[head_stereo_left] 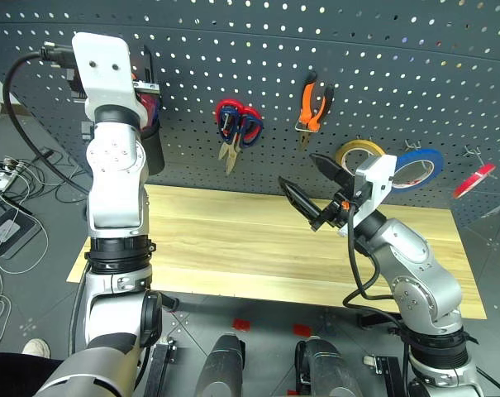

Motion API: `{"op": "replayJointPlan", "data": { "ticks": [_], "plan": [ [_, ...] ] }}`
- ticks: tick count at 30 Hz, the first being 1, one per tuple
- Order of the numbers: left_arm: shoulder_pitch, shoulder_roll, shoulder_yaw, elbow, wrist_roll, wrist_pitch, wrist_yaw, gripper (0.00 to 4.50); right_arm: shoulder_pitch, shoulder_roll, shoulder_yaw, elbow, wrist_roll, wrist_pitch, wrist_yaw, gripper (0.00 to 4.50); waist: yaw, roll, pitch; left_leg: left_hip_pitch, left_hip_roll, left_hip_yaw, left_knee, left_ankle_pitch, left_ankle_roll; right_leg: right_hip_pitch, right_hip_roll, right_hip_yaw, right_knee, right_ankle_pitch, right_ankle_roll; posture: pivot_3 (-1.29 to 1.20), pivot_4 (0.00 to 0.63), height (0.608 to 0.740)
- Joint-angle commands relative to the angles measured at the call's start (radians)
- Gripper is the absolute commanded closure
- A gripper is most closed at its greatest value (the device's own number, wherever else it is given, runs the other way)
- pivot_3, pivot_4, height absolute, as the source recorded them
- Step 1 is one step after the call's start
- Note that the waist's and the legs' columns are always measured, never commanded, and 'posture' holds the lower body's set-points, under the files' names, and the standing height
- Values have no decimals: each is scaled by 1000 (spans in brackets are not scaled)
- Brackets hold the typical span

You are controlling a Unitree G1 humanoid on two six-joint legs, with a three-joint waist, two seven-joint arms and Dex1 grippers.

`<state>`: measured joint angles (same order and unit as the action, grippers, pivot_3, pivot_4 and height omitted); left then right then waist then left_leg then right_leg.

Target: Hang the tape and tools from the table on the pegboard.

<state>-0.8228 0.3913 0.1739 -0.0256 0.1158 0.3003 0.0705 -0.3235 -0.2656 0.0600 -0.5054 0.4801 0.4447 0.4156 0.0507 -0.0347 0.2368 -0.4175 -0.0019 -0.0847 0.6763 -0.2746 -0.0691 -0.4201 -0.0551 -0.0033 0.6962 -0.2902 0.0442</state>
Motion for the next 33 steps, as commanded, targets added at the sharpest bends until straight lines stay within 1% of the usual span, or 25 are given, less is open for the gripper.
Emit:
{"op": "replayJointPlan", "data": {
  "ticks": [1,4,6,10,14,16,19,22,24,26,30,33],
  "plan": [
    [5,14,-26,-107,19,11,-28,21,6,-12,-31,-67,-2,-12,-15,0,0,0,-1,0,0,0,0,0,0,0,0,0,0,0,0,171,185,740],
    [72,-14,-79,-229,4,59,-83,21,43,-25,-57,-111,1,8,-48,0,1,1,-2,0,0,0,0,0,0,0,0,0,0,0,0,165,185,740],
    [132,-49,-100,-298,-33,89,-114,21,67,-31,-56,-127,-6,12,-62,0,1,1,-4,0,-1,0,0,0,1,0,-1,1,0,0,0,163,185,740],
    [254,-119,-152,-438,-97,138,-170,21,116,-34,-54,-139,-63,3,-116,0,1,1,-8,1,-1,1,0,0,1,0,0,3,0,0,0,156,183,740],
    [364,-168,-189,-505,-123,206,-185,21,159,-22,-49,-140,-113,6,-171,0,1,1,-11,1,-1,1,1,-1,1,0,0,4,-1,0,0,151,182,740],
    [426,-170,-214,-509,-117,213,-195,21,188,-21,-38,-130,-144,-1,-184,0,1,2,-16,1,-1,2,1,-1,1,0,0,6,-1,0,0,147,181,740],
    [495,-180,-216,-499,-124,233,-197,21,228,-20,-21,-114,-187,-14,-196,0,1,2,-18,2,-2,4,0,-1,3,0,0,8,-1,0,0,148,179,740],
    [551,-201,-192,-473,-146,280,-191,21,266,-24,0,-88,-243,-1,-217,0,2,2,-19,3,-2,4,1,-2,3,0,0,9,-1,0,0,149,175,740],
    [593,-218,-170,-443,-165,318,-184,21,293,-28,20,-66,-284,24,-239,0,2,5,-28,3,-2,4,1,-2,4,0,0,10,-1,0,0,151,172,740],
    [641,-220,-162,-407,-164,319,-183,21,320,1,19,-49,-298,58,-279,0,2,5,-33,4,-2,6,0,-3,5,1,0,11,-2,0,0,152,170,740],
    [716,-236,-128,-346,-199,353,-192,21,357,27,9,11,-360,107,-343,0,3,5,-36,5,-2,6,0,-3,5,1,0,12,-3,0,0,151,173,740],
    [736,-256,-97,-319,-226,372,-187,21,364,23,-2,37,-377,127,-343,0,4,5,-36,5,-3,6,0,-3,6,2,0,12,-5,0,0,147,173,740]
  ]
}}
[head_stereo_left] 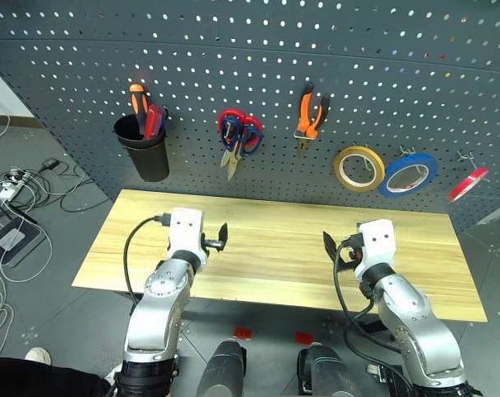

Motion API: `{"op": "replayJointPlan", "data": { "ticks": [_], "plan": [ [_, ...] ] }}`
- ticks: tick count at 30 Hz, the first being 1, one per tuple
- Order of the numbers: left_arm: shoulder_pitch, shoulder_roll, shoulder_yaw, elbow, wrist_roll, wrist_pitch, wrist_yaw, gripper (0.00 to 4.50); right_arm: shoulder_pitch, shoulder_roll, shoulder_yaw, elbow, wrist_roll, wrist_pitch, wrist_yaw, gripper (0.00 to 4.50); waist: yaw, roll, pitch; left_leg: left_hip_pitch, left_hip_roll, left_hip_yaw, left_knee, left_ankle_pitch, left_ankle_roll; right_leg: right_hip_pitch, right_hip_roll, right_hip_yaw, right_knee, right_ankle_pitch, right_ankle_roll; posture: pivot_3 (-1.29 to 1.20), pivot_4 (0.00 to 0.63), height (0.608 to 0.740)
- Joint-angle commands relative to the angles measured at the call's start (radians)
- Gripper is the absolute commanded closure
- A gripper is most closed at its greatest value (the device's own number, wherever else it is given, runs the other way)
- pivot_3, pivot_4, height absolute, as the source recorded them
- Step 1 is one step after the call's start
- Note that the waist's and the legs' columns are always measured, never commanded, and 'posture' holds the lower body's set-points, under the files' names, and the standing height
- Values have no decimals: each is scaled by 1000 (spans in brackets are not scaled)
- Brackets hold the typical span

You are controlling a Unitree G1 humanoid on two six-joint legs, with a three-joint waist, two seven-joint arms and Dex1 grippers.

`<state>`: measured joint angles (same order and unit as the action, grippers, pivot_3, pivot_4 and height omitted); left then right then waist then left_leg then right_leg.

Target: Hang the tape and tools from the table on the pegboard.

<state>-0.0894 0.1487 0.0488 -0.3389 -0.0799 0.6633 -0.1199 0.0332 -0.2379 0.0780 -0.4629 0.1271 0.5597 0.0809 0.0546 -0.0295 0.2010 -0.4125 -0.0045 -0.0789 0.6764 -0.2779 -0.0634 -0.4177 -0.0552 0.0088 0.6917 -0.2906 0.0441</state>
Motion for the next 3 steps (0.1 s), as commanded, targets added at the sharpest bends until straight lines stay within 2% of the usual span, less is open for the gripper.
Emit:
{"op": "replayJointPlan", "data": {
  "ticks": [1,3],
  "plan": [
    [6,-15,32,-1,-36,15,1,21,12,-10,-25,0,-29,18,-6,0,1,0,0,0,0,0,0,0,0,1,0,0,0,0,0,147,175,740],
    [7,-17,35,3,-40,29,1,21,18,-15,-37,7,-35,25,-2,0,1,0,0,2,0,0,0,0,1,3,0,0,-1,0,0,147,177,740]
  ]
}}
